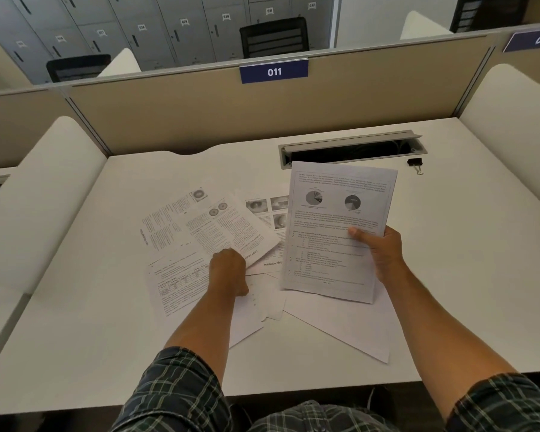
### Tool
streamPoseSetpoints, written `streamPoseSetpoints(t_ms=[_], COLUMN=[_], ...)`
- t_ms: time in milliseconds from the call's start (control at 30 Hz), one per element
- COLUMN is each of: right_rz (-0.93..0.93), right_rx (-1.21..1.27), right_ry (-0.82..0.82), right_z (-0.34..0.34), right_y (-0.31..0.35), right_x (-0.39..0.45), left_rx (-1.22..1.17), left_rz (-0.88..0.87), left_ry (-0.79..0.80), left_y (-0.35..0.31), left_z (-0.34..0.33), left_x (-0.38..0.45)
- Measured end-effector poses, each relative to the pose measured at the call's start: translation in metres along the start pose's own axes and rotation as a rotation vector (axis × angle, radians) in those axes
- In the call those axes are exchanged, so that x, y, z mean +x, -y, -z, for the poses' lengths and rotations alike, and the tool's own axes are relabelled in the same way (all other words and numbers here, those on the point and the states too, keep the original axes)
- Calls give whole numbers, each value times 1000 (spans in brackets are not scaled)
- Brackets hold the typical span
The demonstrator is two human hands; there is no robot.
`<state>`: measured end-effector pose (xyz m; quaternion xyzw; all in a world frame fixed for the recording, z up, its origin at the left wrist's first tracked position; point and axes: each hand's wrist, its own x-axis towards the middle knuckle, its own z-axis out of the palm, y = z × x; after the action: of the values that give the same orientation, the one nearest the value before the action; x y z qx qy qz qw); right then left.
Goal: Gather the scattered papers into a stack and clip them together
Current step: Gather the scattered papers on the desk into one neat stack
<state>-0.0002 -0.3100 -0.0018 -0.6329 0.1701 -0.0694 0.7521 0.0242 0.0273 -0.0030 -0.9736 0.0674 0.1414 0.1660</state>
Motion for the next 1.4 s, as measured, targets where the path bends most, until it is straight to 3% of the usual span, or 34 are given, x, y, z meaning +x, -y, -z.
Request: streamPoseSetpoints(t_ms=[300, 500, 667, 733, 900, 1033, 1167, 1300, 1400], right_rz=[-19, -62, -114, -123, -188, -149, -140, -120, -78], right_rx=[-25, -84, -142, -168, -118, -66, -18, 69, 67], right_ry=[-22, -45, 8, 35, 65, 89, 96, 148, 210], right_z=[6, 6, -4, -8, -19, -16, -12, -11, -11], right_y=[4, -1, -6, -6, 4, 6, 8, 10, 16], right_x=[-1, 7, 10, 10, 5, 3, 2, 0, -4], left_rx=[-133, -591, -719, -657, -448, -526, -766, -1029, -1324], left_rz=[109, 257, 43, -110, -541, -615, -492, -152, 110], left_ry=[-164, -444, -835, -892, -738, -490, -343, -468, -316], left_y=[6, 6, -20, -34, -61, -62, -61, -65, -55], left_z=[-3, 19, 46, 51, 48, 39, 51, 70, 80], left_x=[-9, 0, -9, -11, -20, -26, -26, -15, -4])
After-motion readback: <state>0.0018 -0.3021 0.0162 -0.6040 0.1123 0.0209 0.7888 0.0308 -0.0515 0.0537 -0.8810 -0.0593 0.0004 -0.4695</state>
